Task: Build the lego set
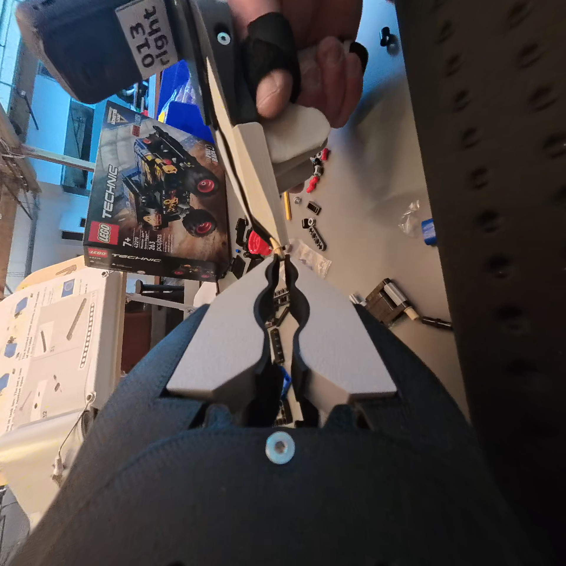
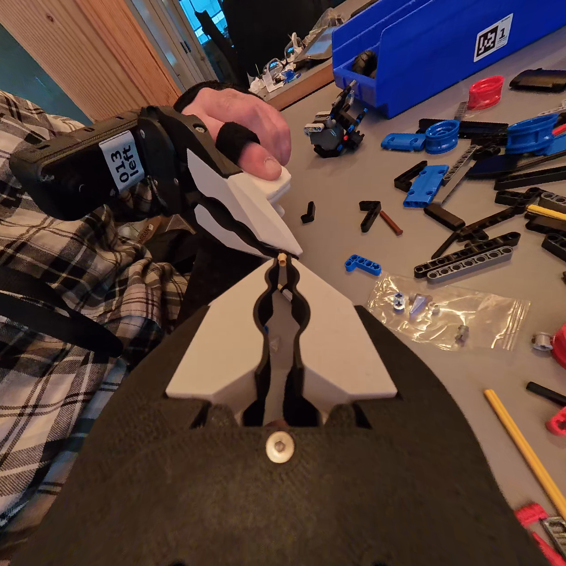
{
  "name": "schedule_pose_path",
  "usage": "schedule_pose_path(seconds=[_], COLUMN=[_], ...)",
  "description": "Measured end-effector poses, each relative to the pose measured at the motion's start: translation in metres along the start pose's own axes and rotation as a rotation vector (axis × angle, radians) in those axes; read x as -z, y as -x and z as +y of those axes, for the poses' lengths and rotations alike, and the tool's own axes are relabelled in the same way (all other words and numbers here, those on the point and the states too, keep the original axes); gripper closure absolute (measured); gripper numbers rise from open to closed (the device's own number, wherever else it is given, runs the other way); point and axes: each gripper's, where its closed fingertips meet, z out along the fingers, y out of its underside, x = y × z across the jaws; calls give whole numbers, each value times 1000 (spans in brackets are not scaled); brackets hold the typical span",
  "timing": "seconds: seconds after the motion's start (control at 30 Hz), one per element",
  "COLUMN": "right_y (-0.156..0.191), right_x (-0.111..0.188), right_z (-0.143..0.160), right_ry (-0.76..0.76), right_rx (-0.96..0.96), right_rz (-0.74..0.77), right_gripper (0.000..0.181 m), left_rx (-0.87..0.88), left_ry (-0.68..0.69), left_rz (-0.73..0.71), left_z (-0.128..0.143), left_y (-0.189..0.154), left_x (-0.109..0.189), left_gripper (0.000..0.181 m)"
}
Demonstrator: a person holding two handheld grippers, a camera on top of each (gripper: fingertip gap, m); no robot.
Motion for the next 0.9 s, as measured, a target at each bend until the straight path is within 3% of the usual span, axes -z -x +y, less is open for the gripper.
schedule_pose_path(seconds=[0.17, 0.43, 0.9], right_y=[2, -2, -1], right_x=[3, 1, 0], right_z=[-7, 1, 2], right_ry=[-53, -15, -6], right_rx=[-63, -24, -3], right_rz=[-40, 5, 9], right_gripper=[180, 170, 175], left_rx=[-16, 68, 107], left_ry=[13, -7, -14], left_rz=[-30, -39, -34], left_z=[0, -1, -2], left_y=[-2, 0, -3], left_x=[-2, -1, -2], left_gripper=[181, 180, 180])
